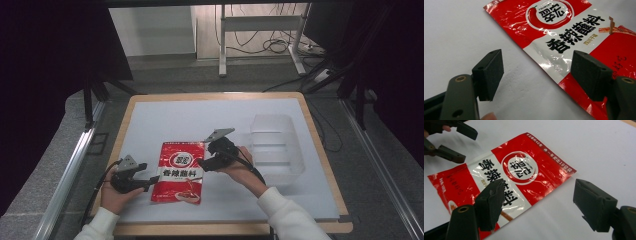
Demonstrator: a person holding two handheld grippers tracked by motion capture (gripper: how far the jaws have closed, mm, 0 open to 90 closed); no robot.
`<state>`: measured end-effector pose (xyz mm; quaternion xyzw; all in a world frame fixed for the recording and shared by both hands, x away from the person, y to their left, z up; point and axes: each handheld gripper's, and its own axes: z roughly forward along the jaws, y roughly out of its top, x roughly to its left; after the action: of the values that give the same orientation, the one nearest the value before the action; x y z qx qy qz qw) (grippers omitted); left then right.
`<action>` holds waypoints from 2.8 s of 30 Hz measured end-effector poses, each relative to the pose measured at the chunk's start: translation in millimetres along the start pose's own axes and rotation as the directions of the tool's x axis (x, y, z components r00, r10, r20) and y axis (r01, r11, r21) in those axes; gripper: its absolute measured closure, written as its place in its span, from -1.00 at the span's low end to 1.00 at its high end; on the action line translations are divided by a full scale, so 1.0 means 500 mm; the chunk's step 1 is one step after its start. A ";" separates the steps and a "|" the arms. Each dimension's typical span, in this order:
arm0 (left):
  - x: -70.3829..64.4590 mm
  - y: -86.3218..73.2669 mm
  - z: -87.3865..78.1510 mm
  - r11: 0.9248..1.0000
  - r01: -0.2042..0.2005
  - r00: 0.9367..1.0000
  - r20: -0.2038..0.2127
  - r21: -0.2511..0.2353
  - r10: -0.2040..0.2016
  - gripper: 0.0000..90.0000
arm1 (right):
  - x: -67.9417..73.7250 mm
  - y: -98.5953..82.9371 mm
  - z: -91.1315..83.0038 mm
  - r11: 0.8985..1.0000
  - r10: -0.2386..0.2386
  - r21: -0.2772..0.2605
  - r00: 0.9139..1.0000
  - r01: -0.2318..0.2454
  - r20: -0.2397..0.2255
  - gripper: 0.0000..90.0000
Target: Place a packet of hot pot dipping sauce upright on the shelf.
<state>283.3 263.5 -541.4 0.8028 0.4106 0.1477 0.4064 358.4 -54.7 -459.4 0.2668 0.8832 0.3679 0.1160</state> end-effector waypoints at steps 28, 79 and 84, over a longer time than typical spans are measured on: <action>0.003 -0.001 -0.002 1.000 -0.006 1.000 0.000 0.006 0.006 -0.42 | -0.089 0.069 0.124 0.989 0.078 0.133 0.995 -0.069 -0.064 -0.14; 0.015 -0.001 0.003 1.000 0.013 1.000 -0.006 0.006 -0.013 -0.42 | -0.150 0.045 0.155 0.981 0.136 0.164 0.971 -0.104 -0.199 0.98; 0.018 0.003 0.005 1.000 0.011 1.000 -0.008 0.003 -0.011 -0.41 | -0.144 0.046 0.140 0.985 0.128 0.143 0.969 -0.098 -0.212 0.98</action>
<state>290.8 268.7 -542.6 0.8004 0.4169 0.1479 0.4046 455.0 -40.1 -491.4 0.2814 0.8963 0.3422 -0.0218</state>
